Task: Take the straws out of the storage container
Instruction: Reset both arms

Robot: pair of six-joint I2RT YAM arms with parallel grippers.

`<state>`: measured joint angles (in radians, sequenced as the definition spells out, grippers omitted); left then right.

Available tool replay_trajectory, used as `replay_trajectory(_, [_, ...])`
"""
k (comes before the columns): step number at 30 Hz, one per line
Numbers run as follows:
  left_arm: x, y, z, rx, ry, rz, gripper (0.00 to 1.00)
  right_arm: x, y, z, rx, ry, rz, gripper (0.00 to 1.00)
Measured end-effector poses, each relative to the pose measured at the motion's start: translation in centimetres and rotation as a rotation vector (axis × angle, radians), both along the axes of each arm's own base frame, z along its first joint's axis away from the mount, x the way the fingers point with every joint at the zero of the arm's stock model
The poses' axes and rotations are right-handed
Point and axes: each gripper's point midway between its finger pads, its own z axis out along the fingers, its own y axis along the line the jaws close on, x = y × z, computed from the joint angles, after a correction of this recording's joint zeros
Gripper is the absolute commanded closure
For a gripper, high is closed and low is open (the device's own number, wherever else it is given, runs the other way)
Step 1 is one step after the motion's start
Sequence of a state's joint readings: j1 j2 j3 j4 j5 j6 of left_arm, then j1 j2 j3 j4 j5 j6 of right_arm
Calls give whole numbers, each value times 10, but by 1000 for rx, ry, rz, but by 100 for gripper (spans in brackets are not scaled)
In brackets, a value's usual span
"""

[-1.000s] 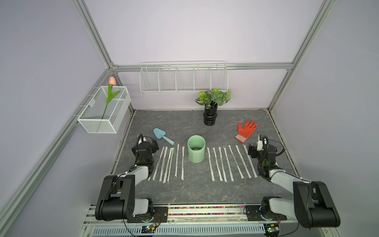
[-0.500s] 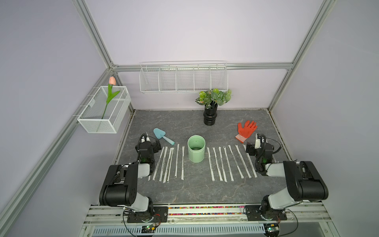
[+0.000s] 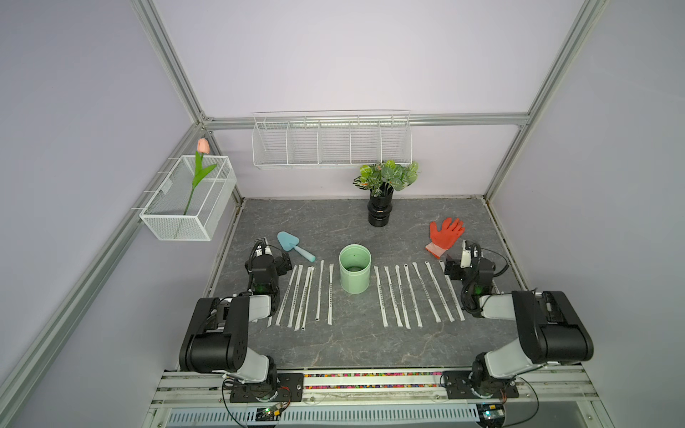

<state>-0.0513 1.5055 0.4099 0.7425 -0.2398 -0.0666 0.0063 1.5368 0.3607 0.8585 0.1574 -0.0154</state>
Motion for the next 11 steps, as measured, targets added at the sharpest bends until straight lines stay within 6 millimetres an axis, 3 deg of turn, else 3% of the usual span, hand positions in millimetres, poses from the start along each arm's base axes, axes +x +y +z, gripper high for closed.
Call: replay_trajectory(11, [1,0,1,-1,-2,-2,0,1,1,1,-1,-3,2,11])
